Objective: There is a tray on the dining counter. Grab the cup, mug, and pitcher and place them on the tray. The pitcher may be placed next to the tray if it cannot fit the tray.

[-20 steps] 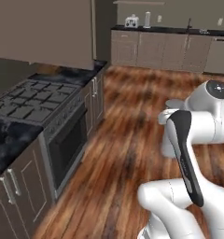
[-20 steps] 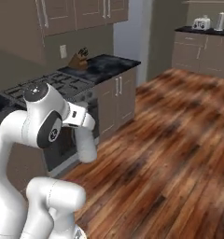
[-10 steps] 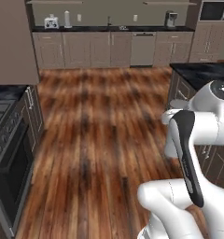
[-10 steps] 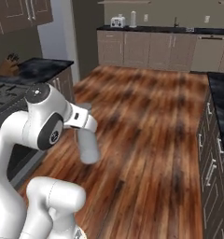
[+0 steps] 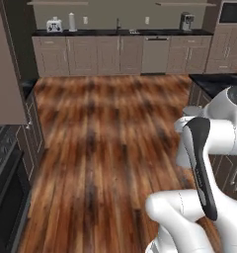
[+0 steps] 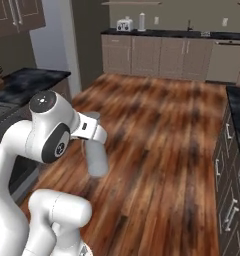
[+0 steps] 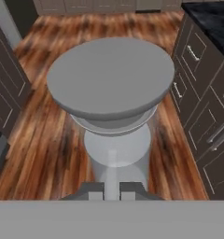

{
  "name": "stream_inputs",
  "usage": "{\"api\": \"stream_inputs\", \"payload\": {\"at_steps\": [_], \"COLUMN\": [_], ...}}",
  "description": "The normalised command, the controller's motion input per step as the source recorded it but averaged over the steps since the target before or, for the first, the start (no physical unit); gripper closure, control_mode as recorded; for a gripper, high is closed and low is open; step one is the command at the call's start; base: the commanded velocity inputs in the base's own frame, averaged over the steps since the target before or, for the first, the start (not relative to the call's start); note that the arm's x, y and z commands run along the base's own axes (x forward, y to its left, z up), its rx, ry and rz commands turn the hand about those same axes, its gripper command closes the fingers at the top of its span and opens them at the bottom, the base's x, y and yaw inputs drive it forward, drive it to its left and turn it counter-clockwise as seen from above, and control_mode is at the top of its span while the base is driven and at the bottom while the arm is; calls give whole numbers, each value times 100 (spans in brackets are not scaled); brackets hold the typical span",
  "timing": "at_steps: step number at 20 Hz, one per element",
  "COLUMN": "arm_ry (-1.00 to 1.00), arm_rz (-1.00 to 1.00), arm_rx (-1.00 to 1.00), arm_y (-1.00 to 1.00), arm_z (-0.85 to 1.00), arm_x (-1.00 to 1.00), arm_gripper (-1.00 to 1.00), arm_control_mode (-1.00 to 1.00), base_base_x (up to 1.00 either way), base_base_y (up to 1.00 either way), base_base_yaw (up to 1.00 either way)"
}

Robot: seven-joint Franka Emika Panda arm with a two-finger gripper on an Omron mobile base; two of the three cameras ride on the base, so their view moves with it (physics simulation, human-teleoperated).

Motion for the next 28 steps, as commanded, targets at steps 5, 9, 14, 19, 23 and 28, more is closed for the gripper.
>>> {"api": "stream_inputs", "payload": {"at_steps": [5, 9, 14, 19, 23, 28], "arm_ry": [0, 0, 0, 0, 0, 0], "arm_rz": [0, 0, 0, 0, 0, 0], "arm_rx": [0, 0, 0, 0, 0, 0], "arm_y": [0, 0, 0, 0, 0, 0], "arm_z": [0, 0, 0, 0, 0, 0], "arm_x": [0, 0, 0, 0, 0, 0], "arm_gripper": [100, 100, 100, 100, 100, 100], "arm_control_mode": [100, 100, 100, 100, 100, 100], "base_base_x": [99, 95, 100, 100, 100, 100], "base_base_y": [9, 33, 33, 29, 33, 37], "base_base_yaw": [12, 20, 23, 4, -14, -26]}}
